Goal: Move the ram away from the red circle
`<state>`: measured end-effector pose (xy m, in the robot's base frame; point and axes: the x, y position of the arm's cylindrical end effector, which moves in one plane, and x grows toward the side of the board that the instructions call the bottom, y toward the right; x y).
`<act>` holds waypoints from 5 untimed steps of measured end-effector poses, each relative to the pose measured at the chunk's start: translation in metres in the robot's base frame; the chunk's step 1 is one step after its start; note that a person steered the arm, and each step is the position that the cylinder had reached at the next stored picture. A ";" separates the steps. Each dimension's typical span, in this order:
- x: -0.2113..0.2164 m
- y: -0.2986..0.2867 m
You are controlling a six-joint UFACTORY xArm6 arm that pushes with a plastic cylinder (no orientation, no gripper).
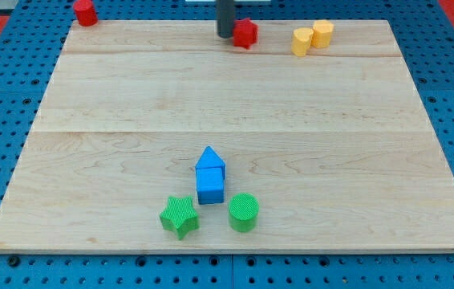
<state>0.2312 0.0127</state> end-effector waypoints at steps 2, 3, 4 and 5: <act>0.024 -0.212; -0.017 -0.318; -0.017 -0.318; -0.037 -0.318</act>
<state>0.1940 -0.3050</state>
